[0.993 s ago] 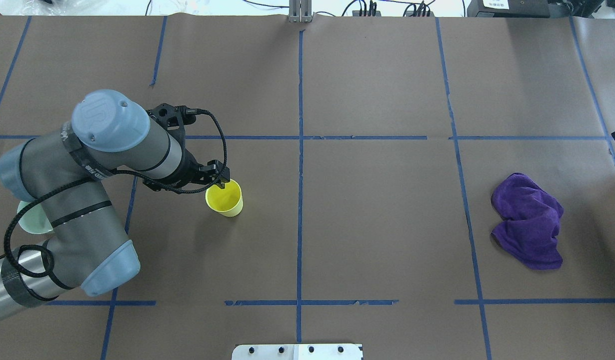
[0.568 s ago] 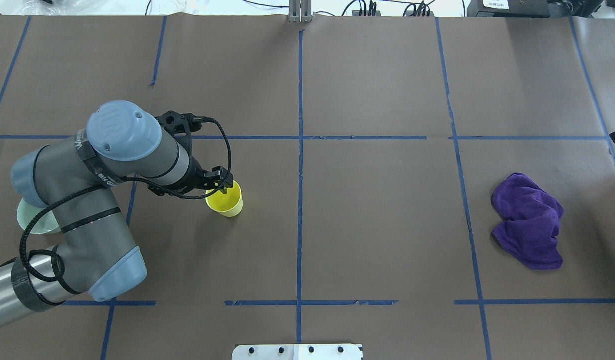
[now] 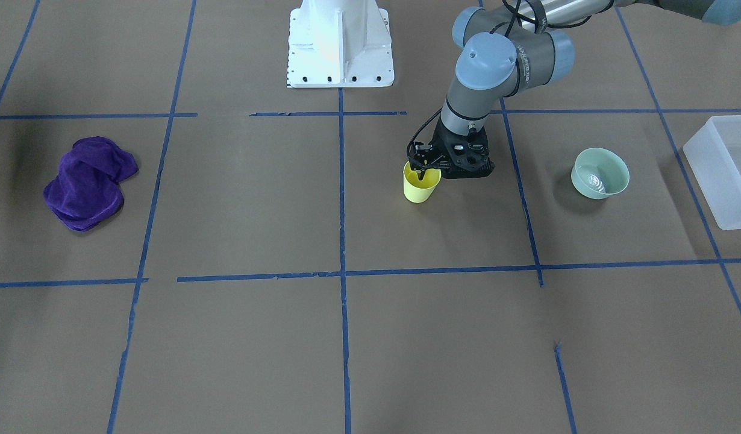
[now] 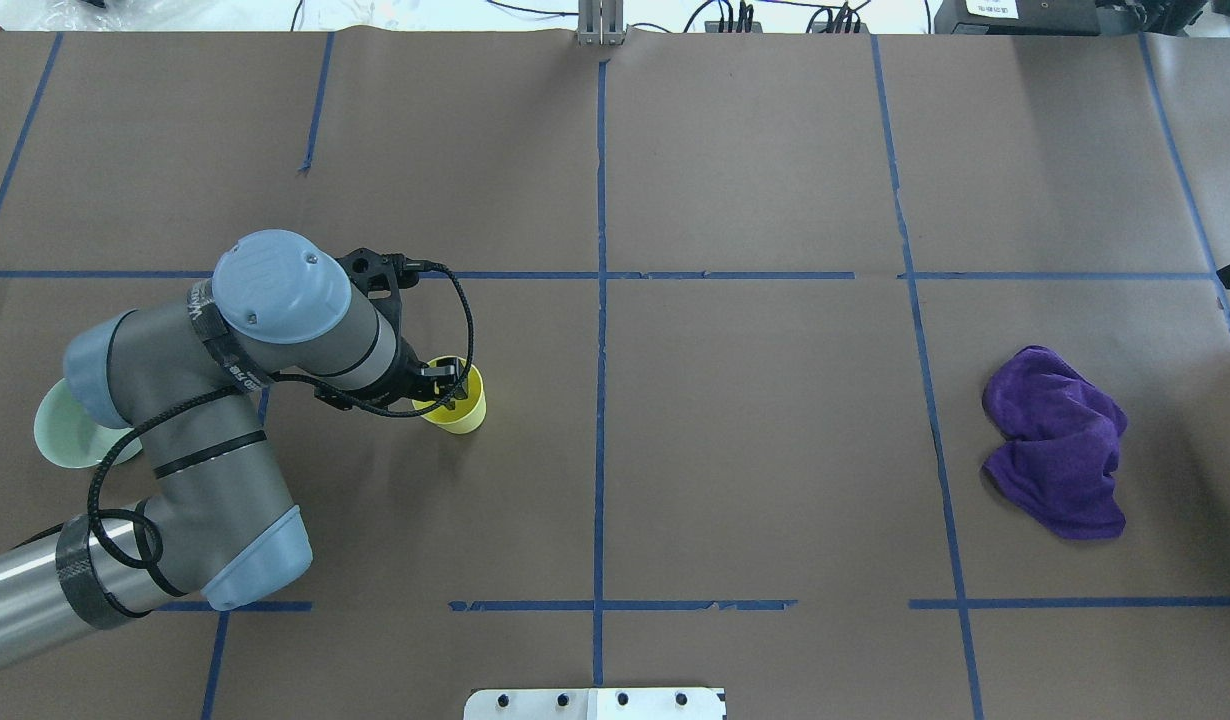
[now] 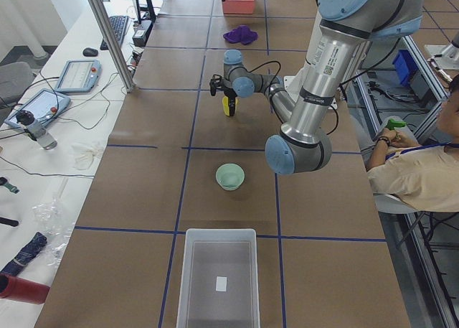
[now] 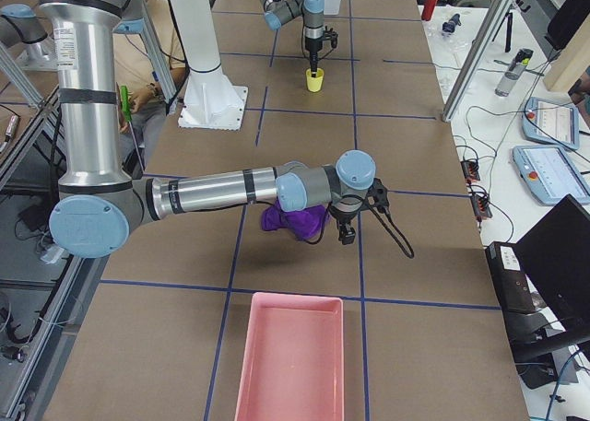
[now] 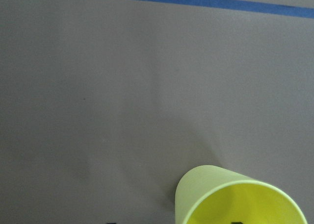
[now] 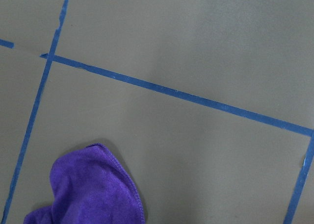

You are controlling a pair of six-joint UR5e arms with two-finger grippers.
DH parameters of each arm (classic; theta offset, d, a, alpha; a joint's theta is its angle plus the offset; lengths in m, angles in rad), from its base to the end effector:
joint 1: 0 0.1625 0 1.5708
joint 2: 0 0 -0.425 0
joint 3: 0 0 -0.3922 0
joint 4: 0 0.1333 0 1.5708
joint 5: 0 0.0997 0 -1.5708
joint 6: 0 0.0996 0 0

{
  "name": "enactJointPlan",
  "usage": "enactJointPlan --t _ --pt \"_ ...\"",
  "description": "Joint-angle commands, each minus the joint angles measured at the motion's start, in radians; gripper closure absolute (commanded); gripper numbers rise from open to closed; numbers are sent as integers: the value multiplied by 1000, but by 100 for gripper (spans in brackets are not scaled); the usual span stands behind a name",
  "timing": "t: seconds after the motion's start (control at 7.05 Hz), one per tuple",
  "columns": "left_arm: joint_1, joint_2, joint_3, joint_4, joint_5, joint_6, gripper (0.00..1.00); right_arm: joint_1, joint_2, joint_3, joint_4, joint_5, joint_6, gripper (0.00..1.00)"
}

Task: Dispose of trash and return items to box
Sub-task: 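Reach the left gripper down to the yellow cup and grasp its rim, then lift the yellow cup with the left gripper and carry it off the table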

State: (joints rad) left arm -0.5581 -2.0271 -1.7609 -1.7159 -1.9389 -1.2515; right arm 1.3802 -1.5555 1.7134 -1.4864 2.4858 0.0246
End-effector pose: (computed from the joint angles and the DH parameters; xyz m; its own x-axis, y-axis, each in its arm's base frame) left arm 0.4883 -0.4198 0.3022 0.6529 -0.0624 -0.7548 0.0758 0.9970 -0.0168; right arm -0.0423 -0.5063 0.5608 0.5671 -0.2787 0.7751 0.1700 0.9604 0.2209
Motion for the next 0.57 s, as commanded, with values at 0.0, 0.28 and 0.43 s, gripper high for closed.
enactJointPlan --t 0.0,0.28,0.43 --pt "6 1 26 -31 0 1 51 -3 0 -1 0 -1 0 0" --pt "7 -1 23 -31 -2 4 100 -3 0 -3 0 -1 0 0" --pt "7 -2 17 -33 -6 3 100 -3 0 -2 0 -1 0 0"
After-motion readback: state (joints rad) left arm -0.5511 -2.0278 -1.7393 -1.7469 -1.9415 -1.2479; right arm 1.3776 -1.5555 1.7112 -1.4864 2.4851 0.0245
